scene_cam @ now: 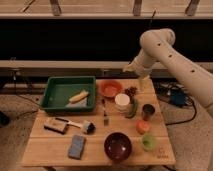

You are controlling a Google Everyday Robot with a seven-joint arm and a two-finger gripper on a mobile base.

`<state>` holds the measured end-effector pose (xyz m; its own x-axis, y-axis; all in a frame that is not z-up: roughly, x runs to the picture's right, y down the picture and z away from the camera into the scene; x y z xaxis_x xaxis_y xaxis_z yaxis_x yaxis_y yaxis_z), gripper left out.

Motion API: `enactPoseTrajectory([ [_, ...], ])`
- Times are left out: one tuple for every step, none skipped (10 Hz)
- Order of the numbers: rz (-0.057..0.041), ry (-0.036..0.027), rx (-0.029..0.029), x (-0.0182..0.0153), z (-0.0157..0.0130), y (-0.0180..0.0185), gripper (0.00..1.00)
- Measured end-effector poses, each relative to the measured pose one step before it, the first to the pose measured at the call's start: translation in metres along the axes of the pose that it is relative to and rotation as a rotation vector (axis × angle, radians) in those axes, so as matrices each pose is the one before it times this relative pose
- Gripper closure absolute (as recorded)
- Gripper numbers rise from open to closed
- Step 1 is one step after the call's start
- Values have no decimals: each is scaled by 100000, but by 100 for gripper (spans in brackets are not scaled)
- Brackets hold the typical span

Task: Place fork in paper cup

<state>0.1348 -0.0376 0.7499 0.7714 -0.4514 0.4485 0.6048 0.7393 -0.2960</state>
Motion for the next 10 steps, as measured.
enactPoseTrajectory([
  [-2212,-491,792,-768,642,-958,20],
  [-1919,-364,742,-544,651,-915,20],
  [-2476,-799,1138,-644,1105,-1386,20],
  [-1660,-1164,999,-247,1048,-1246,20],
  [-1127,-1349,685,-21,966,-1097,20],
  [-1179,-1358,462,-303,973,-890,20],
  [-1036,-821,15,-441,817,-515,20],
  [-951,-734,-138,-452,838,-448,20],
  [-563,-600,-307,-261,726,-288,20],
  [-787,-1232,-706,-345,1302,-457,20],
])
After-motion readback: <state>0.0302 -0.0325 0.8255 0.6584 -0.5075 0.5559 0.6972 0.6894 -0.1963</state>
